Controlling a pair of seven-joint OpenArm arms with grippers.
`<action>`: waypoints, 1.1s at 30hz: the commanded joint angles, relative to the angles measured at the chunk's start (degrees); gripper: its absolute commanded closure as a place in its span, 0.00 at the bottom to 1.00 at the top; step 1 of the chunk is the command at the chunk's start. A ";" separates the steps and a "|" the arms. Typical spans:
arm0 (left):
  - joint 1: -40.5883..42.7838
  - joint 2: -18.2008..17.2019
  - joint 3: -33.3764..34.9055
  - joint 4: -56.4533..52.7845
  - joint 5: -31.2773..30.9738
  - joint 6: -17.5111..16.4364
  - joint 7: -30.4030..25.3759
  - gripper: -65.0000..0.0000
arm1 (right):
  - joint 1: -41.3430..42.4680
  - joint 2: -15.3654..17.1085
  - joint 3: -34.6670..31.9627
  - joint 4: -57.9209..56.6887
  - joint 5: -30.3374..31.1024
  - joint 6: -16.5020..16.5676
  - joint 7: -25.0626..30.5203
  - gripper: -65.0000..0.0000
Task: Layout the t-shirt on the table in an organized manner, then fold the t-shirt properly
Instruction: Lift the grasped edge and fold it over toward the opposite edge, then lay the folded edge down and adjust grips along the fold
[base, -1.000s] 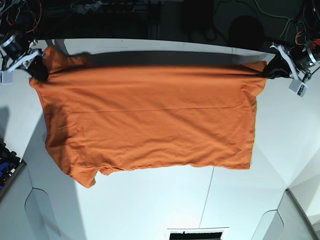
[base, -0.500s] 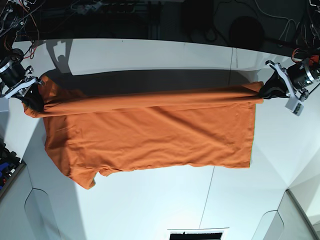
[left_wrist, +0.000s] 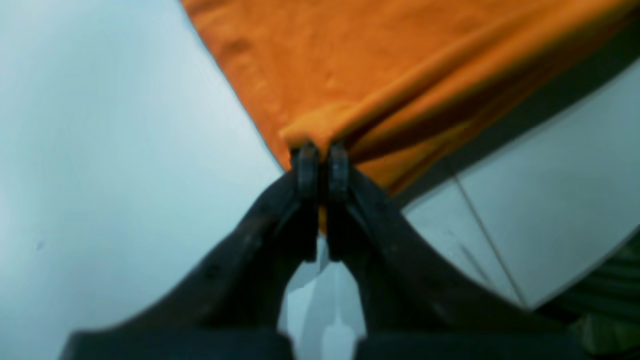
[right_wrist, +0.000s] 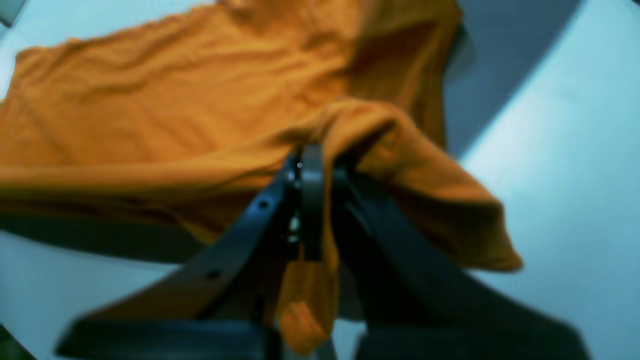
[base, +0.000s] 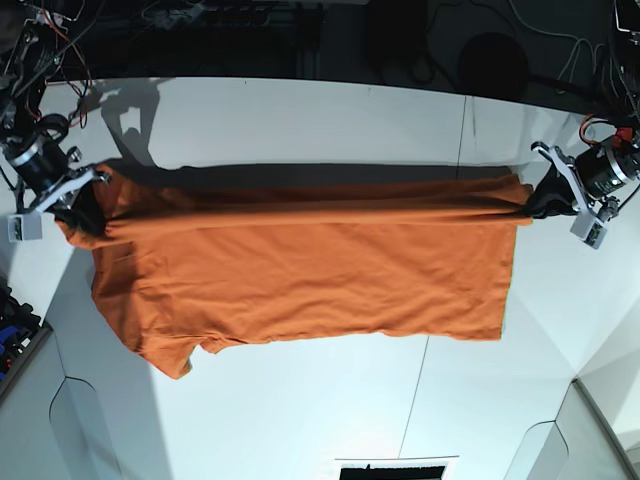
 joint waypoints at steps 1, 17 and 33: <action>-1.27 -1.16 -0.66 -0.31 -0.61 0.05 -1.11 1.00 | 1.60 1.01 -0.09 -0.79 0.50 0.00 1.66 1.00; -5.18 -0.96 -0.66 -6.40 -0.90 0.05 -5.38 0.78 | 10.86 0.04 -1.07 -15.43 0.74 -0.02 1.57 0.89; -6.75 -1.14 -0.83 -6.08 -8.81 0.05 4.79 0.54 | 3.78 -2.03 3.13 -4.42 6.36 0.00 -4.63 0.54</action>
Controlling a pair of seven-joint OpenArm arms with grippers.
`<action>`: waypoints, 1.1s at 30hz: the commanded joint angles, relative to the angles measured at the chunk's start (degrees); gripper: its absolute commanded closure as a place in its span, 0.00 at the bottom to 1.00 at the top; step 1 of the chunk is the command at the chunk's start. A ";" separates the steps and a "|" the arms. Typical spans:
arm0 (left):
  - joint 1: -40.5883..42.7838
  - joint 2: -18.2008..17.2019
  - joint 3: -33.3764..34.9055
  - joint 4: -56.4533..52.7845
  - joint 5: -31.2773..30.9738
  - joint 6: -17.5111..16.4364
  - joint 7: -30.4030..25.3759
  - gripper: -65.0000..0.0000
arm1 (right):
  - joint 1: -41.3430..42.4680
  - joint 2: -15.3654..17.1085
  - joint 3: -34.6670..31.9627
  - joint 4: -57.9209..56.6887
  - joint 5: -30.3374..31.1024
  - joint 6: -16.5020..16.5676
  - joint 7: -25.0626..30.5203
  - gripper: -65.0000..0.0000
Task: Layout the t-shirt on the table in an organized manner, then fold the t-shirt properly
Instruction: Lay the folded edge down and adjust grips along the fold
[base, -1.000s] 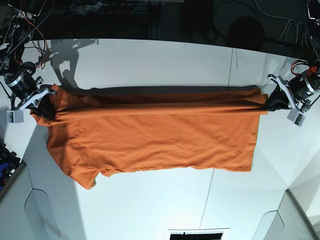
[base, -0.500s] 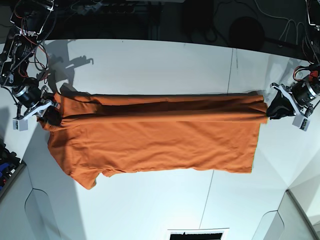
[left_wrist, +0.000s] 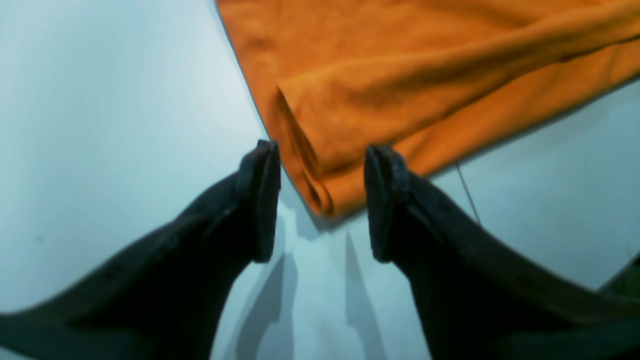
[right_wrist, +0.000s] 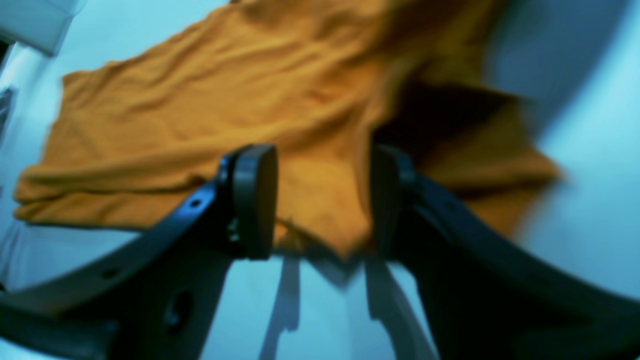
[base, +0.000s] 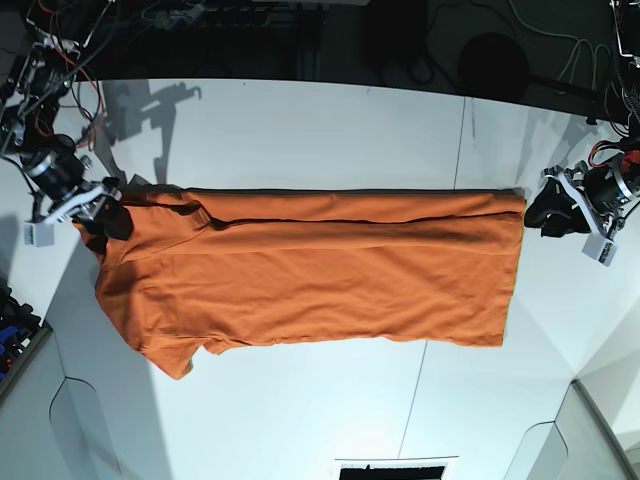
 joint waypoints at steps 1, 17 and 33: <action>-0.79 -1.36 -0.74 0.85 -1.97 -0.12 -0.81 0.54 | -0.24 0.79 1.27 2.32 1.46 0.42 1.07 0.54; 0.37 -1.03 -2.16 0.81 -6.01 -0.12 2.75 0.54 | -1.57 0.92 12.79 -7.67 -0.09 -0.17 7.34 0.54; 1.14 2.67 -2.21 -3.63 -6.34 -0.12 3.21 0.44 | 1.81 0.76 3.96 -13.27 3.08 0.66 7.10 0.41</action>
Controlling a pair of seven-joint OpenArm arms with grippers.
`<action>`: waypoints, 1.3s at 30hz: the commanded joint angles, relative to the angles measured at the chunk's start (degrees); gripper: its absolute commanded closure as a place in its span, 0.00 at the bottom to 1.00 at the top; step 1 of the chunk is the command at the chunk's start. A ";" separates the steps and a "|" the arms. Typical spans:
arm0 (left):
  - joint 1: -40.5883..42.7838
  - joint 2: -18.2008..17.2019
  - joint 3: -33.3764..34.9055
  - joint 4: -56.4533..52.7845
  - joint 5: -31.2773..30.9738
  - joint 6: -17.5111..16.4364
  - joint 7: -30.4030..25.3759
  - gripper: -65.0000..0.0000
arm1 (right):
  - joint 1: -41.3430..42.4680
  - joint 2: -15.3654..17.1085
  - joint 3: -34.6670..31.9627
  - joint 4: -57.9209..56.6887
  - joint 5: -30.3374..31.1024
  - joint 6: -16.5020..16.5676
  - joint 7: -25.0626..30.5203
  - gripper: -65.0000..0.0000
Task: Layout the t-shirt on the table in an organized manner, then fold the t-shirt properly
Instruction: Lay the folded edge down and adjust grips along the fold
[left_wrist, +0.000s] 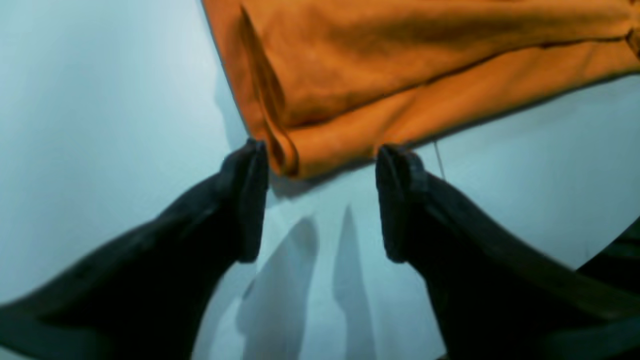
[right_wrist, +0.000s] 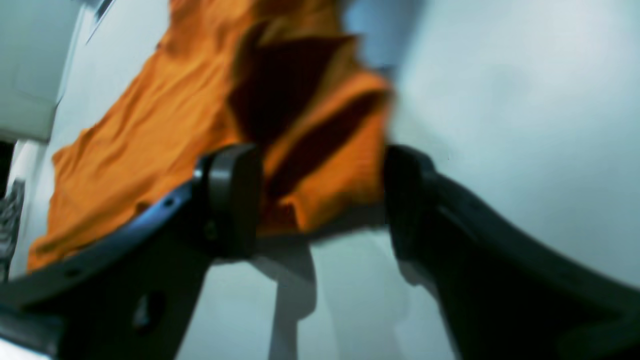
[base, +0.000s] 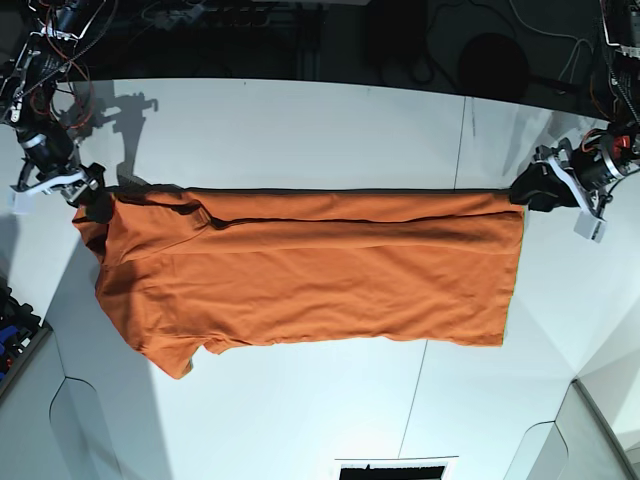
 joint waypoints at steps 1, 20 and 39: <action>-0.44 -1.07 -0.63 0.37 -0.83 -0.30 -0.92 0.44 | 0.85 0.66 -0.35 0.70 0.52 0.66 0.44 0.41; -0.66 0.68 -0.09 -0.37 4.26 1.81 -7.37 0.44 | 2.64 0.63 -1.73 0.70 0.00 0.63 0.39 0.41; -3.30 2.56 2.89 -0.42 6.78 4.55 -8.02 0.45 | 2.64 0.63 -1.75 0.70 0.02 0.63 -0.46 0.41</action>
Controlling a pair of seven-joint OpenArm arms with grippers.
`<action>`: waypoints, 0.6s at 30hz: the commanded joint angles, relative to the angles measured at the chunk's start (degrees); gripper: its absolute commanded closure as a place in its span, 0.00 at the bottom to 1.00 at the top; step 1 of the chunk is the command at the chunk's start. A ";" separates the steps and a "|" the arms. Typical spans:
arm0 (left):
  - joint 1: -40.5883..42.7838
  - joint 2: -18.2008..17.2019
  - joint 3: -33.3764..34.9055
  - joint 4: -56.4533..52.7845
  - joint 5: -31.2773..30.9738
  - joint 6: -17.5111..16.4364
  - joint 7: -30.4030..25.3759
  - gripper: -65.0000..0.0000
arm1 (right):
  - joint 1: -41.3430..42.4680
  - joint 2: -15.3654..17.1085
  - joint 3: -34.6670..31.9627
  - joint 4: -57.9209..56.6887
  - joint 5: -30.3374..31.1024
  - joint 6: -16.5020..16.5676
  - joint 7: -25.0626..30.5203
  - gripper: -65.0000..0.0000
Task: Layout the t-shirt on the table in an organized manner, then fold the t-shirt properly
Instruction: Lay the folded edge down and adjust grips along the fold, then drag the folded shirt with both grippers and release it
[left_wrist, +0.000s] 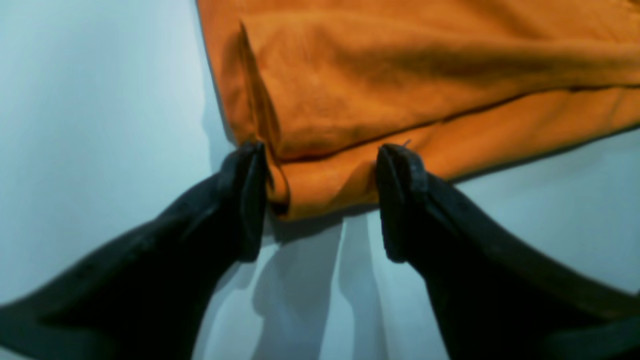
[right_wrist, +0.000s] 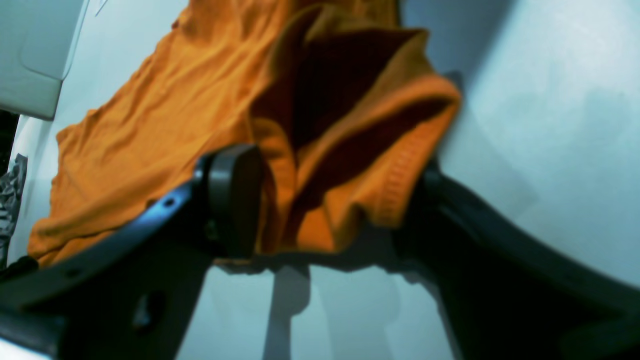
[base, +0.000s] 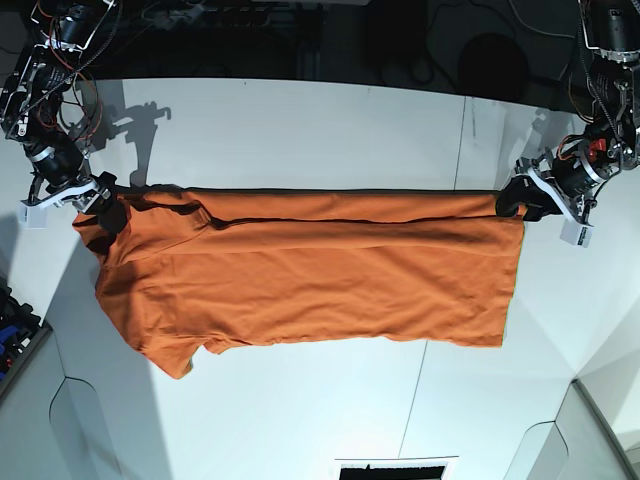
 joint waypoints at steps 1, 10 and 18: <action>-0.72 -1.05 0.39 0.63 0.22 -0.02 -1.09 0.45 | 0.76 0.87 0.07 0.76 1.27 0.59 0.85 0.41; -0.72 -1.14 4.46 0.68 7.19 -0.04 -4.68 1.00 | 0.79 0.92 0.07 0.76 1.27 0.59 0.85 1.00; -0.20 -2.45 4.44 4.55 7.30 -3.17 0.07 1.00 | 0.44 1.07 2.27 1.05 2.84 0.44 -4.70 1.00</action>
